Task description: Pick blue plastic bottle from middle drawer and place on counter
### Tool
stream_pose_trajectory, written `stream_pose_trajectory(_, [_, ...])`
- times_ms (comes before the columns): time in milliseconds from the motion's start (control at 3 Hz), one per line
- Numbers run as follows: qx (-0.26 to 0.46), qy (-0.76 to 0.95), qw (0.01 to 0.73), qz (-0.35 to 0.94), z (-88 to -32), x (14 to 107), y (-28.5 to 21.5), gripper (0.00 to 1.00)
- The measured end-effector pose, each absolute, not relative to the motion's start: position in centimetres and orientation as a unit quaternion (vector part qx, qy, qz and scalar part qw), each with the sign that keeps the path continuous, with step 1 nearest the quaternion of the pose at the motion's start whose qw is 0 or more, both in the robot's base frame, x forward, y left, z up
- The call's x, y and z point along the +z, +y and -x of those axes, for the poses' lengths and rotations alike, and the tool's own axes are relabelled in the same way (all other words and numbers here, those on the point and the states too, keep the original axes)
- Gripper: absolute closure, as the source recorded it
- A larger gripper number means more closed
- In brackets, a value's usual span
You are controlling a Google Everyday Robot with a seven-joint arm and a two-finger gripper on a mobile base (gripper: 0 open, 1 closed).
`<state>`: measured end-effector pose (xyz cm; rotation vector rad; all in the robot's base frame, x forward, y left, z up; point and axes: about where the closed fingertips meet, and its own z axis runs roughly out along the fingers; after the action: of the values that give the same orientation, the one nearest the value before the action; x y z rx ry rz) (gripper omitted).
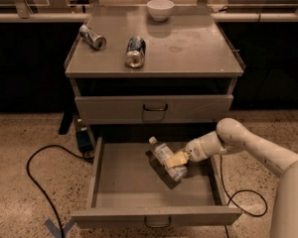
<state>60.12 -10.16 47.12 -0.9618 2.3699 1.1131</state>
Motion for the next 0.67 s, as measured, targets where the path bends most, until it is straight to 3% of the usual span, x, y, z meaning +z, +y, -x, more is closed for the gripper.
stream_pose_trajectory(667, [0.457, 0.789, 0.196, 0.361, -61.01, 54.02, -11.35, 1.0])
